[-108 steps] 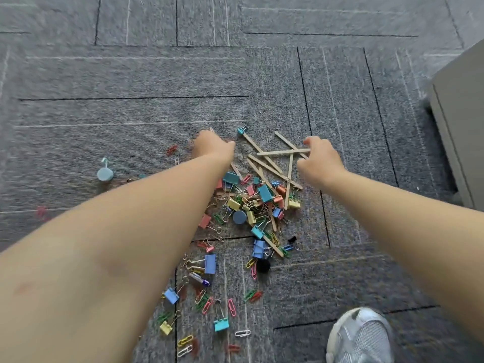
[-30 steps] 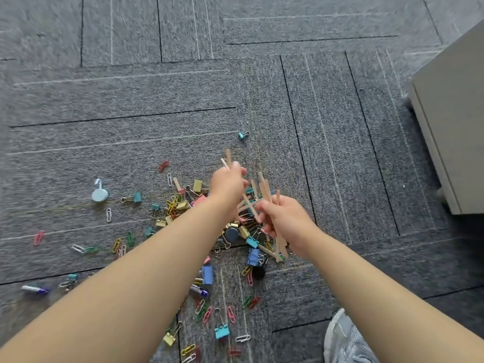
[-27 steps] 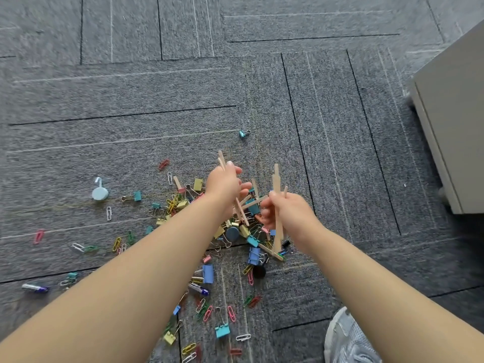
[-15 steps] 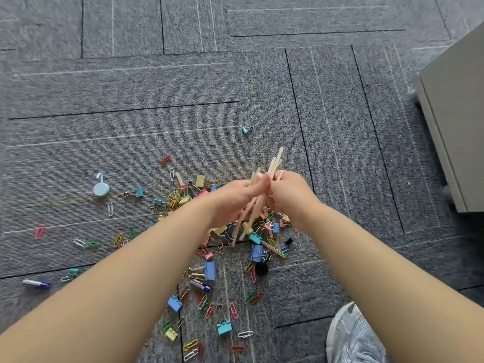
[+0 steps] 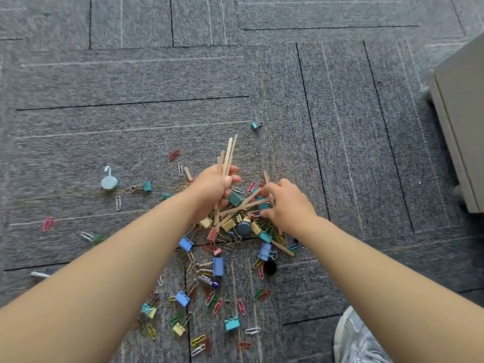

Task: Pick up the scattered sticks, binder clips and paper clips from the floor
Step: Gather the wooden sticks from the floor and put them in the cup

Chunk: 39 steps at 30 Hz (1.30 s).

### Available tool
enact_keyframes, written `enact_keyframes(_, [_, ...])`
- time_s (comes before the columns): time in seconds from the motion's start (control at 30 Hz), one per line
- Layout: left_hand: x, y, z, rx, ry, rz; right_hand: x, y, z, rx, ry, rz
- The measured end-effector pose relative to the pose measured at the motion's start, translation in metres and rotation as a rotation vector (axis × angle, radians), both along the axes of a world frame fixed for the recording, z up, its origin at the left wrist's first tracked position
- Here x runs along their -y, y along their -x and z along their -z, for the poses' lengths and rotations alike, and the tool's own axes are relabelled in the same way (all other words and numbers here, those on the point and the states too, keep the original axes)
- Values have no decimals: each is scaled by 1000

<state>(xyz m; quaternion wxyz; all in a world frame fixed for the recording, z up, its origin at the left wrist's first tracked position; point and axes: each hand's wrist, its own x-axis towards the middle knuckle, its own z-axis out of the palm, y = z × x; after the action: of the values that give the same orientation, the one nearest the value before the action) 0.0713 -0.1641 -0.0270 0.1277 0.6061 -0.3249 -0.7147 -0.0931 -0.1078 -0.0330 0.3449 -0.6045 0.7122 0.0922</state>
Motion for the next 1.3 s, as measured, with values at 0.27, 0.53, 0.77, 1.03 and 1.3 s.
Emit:
enact_keyframes(0.27, [-9,-3,7,90,-3,-114,-7,-13,3,-136,293,-469])
enact_keyframes(0.53, [-10,-8,9,-44,-28,-408,-10,-7,12,-39,290,-187])
enact_keyframes(0.77, [-8,-7,2,-37,22,-471,-4,-5,2,320,252,588])
enact_keyframes(1.03, [-13,11,5,38,14,-270,-8,-30,-8,513,95,325])
enact_keyframes(1.3, [-14,16,8,34,-28,-347,-15,-34,-10,569,157,280])
